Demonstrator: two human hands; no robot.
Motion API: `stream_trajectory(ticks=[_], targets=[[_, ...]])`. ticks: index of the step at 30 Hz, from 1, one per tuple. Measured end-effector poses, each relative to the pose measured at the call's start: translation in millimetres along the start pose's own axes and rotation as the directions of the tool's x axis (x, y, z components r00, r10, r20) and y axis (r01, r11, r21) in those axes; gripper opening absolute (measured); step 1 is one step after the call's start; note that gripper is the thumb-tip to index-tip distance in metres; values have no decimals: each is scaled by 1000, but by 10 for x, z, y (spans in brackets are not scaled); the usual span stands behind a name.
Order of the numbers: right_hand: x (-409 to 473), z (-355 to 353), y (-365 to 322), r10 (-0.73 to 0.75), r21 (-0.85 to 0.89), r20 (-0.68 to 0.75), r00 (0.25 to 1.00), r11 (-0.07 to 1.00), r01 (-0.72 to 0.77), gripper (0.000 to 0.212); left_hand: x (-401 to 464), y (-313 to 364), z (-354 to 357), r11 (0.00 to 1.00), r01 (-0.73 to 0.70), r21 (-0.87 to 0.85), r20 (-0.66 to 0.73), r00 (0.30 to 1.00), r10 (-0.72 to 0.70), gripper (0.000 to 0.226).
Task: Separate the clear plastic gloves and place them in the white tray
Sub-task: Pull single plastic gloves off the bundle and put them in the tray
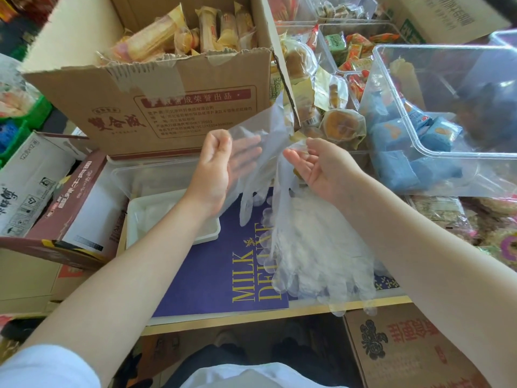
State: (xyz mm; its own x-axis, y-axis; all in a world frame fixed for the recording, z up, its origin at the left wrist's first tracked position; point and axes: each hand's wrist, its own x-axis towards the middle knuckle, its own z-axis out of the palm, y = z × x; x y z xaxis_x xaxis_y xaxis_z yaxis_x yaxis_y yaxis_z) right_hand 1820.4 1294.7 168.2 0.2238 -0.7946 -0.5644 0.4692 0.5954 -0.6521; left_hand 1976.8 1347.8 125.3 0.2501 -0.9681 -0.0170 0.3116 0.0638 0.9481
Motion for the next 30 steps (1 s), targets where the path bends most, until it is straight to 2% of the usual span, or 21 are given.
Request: stream_trajectory(ticks=[3,6,9,10,12,15,16,17,18,19,20,21,22,23,24,26,28,30], targets=[[-36,56,66,39,77,33,999,996,-41,30,-73,-136,75,996,5,93,43,999,-9,16],[-48,87,103,30,122,12,999,992,-31,28,-175,-170,175,988,11,152,-19,1000,-9,19],[-50,75,136,31,152,1,1000,988,-30,30,-242,-163,241,996,-8,88,57,998,3,56],[-51,71,143,22,161,6,1000,987,-23,33,-272,-148,262,995,-34,91,117,993,23,58],[-55,76,128,14,177,15,1000,984,-16,37,-292,-159,284,986,-64,156,172,984,37,47],[-66,36,77,13,146,-11,1000,989,-11,29,-248,-138,260,943,-85,322,24,996,82,22],[-60,5,77,-31,68,-7,999,997,32,32,-221,-136,223,932,-90,350,-12,995,100,18],[-38,-48,82,-135,-101,10,991,986,136,38,-195,-126,186,926,-91,366,-31,994,109,17],[-28,-113,91,-293,-342,68,954,891,298,47,-178,-102,147,921,-83,380,-36,994,104,17],[-21,-182,100,-446,-569,190,874,676,469,59,-168,-83,113,920,-72,386,-21,996,87,17],[3,-252,101,-523,-698,365,770,393,598,70,-160,-63,79,913,-65,402,9,998,67,18],[38,-299,95,-510,-730,531,676,129,671,75,-147,-57,42,901,-62,428,44,998,48,20],[45,-301,85,-437,-717,648,624,-76,693,74,-139,-41,10,882,-62,468,79,996,28,22],[41,-278,76,-347,-690,716,606,-221,689,72,-131,-33,-18,859,-63,508,113,994,6,22],[42,-254,76,-265,-659,752,604,-316,682,70,-124,-21,-39,836,-70,544,147,989,-13,22],[44,-189,88,-163,-611,781,603,-398,684,63,-105,-13,-67,775,-119,621,210,977,-18,21],[40,-137,86,-133,-606,785,605,-365,707,40,-101,-9,-83,731,-159,664,240,971,-8,17],[30,-99,43,-118,-628,774,622,-261,733,20,-117,-11,-96,751,-129,648,204,979,-8,20]])
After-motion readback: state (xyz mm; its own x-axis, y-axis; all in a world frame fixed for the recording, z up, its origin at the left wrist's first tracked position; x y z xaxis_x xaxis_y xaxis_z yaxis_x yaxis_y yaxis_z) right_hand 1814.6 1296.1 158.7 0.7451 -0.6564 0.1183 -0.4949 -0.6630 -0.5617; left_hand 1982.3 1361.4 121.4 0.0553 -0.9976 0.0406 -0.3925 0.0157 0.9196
